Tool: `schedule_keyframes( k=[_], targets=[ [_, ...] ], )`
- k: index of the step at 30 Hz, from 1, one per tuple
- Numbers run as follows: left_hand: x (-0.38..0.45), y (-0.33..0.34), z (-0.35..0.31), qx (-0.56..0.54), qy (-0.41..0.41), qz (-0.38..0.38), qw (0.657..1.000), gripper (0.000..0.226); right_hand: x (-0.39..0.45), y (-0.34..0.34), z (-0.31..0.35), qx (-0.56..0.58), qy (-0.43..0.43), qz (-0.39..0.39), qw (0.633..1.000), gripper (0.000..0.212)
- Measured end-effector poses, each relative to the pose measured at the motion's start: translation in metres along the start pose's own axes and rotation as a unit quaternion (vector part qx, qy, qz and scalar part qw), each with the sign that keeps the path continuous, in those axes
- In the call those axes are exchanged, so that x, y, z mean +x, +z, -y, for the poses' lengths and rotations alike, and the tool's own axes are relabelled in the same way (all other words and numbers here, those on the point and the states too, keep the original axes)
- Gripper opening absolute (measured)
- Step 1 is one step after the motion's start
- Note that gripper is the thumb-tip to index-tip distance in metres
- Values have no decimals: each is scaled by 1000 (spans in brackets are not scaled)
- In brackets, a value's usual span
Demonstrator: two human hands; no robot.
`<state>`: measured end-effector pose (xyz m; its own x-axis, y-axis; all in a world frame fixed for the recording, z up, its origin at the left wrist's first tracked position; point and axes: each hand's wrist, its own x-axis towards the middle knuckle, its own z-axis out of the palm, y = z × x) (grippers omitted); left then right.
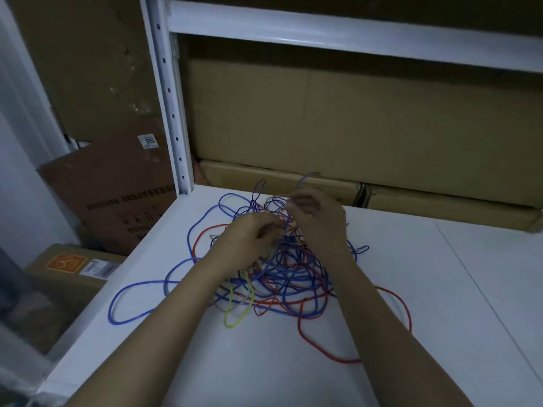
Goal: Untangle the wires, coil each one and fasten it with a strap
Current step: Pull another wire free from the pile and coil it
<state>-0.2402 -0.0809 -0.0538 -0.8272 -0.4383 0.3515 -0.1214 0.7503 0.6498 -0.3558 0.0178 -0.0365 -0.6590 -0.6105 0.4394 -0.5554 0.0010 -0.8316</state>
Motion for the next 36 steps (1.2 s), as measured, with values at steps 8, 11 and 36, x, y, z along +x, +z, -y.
schedule_keyframes(
  k=[8, 11, 36],
  targets=[
    [29, -36, -8, 22, 5, -140, 990, 25, 23, 8, 9, 361, 180, -41, 914, 18],
    [33, -42, -11, 32, 7, -94, 995, 24, 39, 0, 14, 413, 173, -8, 894, 18],
    [33, -123, -15, -385, -69, -174, 904, 30, 46, 65, 28, 399, 105, 277, 868, 23]
  ],
)
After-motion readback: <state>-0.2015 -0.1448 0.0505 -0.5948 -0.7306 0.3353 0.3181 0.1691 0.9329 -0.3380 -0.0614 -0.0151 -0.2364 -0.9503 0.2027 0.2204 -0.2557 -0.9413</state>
